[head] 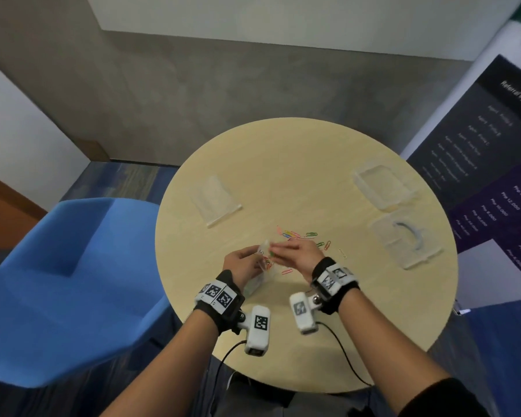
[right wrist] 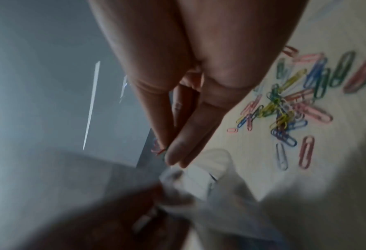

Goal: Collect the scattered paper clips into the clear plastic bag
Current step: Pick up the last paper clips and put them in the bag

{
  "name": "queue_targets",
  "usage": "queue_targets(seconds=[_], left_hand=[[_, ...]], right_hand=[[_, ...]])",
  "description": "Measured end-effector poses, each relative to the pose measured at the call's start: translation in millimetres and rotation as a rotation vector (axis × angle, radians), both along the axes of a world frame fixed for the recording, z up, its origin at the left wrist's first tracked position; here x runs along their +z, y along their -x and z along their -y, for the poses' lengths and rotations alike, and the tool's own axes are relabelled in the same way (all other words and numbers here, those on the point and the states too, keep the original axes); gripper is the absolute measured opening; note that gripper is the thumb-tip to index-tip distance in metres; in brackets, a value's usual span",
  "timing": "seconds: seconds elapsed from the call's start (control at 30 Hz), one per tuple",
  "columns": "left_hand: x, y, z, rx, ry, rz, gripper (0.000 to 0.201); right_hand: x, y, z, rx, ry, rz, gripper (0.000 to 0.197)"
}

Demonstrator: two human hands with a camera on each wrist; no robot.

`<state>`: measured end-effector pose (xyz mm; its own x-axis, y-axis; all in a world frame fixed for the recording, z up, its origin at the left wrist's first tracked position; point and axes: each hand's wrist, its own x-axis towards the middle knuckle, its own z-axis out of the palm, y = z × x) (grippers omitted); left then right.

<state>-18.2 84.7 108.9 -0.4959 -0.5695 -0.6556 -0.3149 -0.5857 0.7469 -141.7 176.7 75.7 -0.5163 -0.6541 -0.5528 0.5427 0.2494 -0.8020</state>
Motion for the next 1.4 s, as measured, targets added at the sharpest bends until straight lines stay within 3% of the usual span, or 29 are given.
queue_targets(seconds=[0.13, 0.2, 0.27, 0.37, 0.47, 0.5, 0.57, 0.63, 0.67, 0.73, 0.87, 1.03, 1.13, 1.2, 1.4], left_hand=[[-2.8, -0.5, 2.4, -0.037, 0.002, -0.01, 0.029], [-4.4, -3.7, 4.4, -0.041, -0.012, -0.01, 0.032], [-4.0, -7.5, 6.2, -0.055, -0.021, -0.012, 0.034], [-4.6, -9.6, 8.9, -0.072, -0.016, -0.02, 0.035], [-9.4, -11.0, 14.5, -0.039, -0.021, -0.029, 0.03], [-13.1, -11.4, 16.7, -0.011, -0.029, -0.038, 0.029], [-20.5, -14.5, 17.5, 0.047, -0.046, -0.061, 0.027], [-24.5, -18.8, 16.5, 0.082, -0.051, -0.078, 0.026], [-25.0, -21.1, 15.4, 0.094, -0.054, -0.082, 0.026], [-24.6, -24.0, 13.3, 0.109, -0.057, -0.088, 0.026], [-21.7, -25.2, 9.6, 0.131, -0.051, -0.069, 0.028], [-21.2, -25.5, 9.7, 0.145, -0.03, -0.047, 0.029], [-21.9, -23.0, 7.6, 0.159, -0.034, -0.036, 0.031], [-21.4, -19.4, 4.1, 0.157, -0.039, -0.028, 0.032], [-18.7, -3.2, -5.5, 0.156, -0.053, -0.018, 0.028]], right_hand=[[1.8, -16.2, 8.6, 0.351, -0.363, -0.75, 0.027], [9.3, -25.2, 14.3, 0.536, -0.43, -0.944, 0.033], [16.0, -31.5, 17.7, 0.601, -0.433, -1.05, 0.026], [18.0, -28.6, 15.4, 0.479, -0.305, -1.002, 0.022], [-2.2, 5.0, 11.0, 0.168, -0.316, -0.998, 0.025], [-13.3, 22.0, 9.3, 0.13, -0.398, -1.035, 0.025], [-38.6, 51.9, 1.7, 0.261, -0.741, -1.047, 0.034], [-61.2, 66.2, -3.9, 0.345, -1.103, -0.887, 0.06], [-67.0, 64.3, -2.5, 0.318, -1.186, -0.812, 0.067], [-76.6, 51.5, 8.1, 0.274, -1.175, -0.802, 0.072], [-78.8, 30.8, 40.8, 0.376, -0.966, -0.945, 0.07], [-84.0, 36.4, 48.9, 0.911, -0.863, -1.177, 0.062], [-81.2, 41.4, 23.3, 1.053, -0.893, -1.289, 0.069], [-85.6, 42.3, 0.9, 1.053, -0.856, -1.335, 0.069], [-84.4, 51.1, -26.6, 0.977, -0.629, -1.428, 0.038]])
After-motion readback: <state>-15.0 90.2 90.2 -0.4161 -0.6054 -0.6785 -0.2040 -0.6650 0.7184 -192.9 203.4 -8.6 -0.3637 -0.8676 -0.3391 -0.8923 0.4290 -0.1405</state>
